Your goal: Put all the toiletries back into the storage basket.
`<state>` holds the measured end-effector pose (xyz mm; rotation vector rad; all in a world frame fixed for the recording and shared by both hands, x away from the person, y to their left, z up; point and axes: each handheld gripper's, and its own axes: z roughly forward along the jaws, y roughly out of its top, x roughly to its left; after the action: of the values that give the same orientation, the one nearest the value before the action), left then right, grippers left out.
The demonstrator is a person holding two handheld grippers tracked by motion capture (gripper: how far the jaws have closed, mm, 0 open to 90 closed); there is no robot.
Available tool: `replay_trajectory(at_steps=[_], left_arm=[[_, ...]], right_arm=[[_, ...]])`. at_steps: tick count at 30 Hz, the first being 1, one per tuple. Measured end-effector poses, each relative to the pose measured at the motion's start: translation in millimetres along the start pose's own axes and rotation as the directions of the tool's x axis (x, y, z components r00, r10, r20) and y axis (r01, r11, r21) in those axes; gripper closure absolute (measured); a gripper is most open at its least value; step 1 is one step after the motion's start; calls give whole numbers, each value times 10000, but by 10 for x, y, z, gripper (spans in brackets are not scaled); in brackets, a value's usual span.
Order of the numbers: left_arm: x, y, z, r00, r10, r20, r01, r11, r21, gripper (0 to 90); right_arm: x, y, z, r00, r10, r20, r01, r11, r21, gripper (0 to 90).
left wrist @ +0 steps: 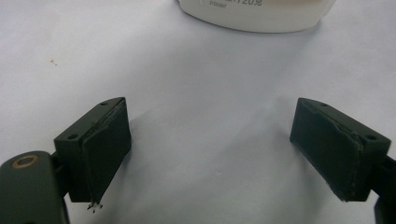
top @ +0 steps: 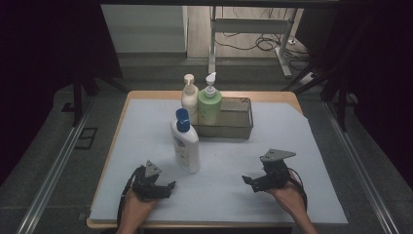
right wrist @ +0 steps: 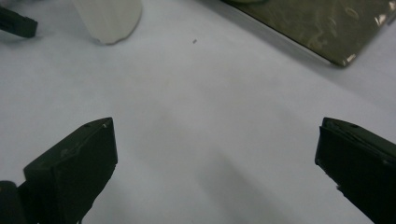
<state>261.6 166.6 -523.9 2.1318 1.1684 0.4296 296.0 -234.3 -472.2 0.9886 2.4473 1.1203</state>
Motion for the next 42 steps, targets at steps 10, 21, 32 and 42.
replay_trajectory(at_steps=[10, 21, 32, 42], left_arm=[[-4, -2, 1, 10000, -49, -15, 49, 10000, -34, 121], [-2, -2, 1, 10000, -33, -20, 33, 10000, -34, 121], [-3, -2, 2, 10000, -52, -13, 51, 10000, -46, 122], [-3, -2, 2, 10000, -51, -13, 51, 10000, -42, 122]], right_arm=[[146, 239, 103, 9989, 30, -462, -43, 9996, -279, 22], [350, 517, 201, 9971, -302, -701, 260, 9978, -605, 43], [510, 798, 353, 9935, -331, -1091, 228, 9953, -945, 82], [680, 1063, 454, 9934, -493, -1035, 395, 9947, -950, 119]])
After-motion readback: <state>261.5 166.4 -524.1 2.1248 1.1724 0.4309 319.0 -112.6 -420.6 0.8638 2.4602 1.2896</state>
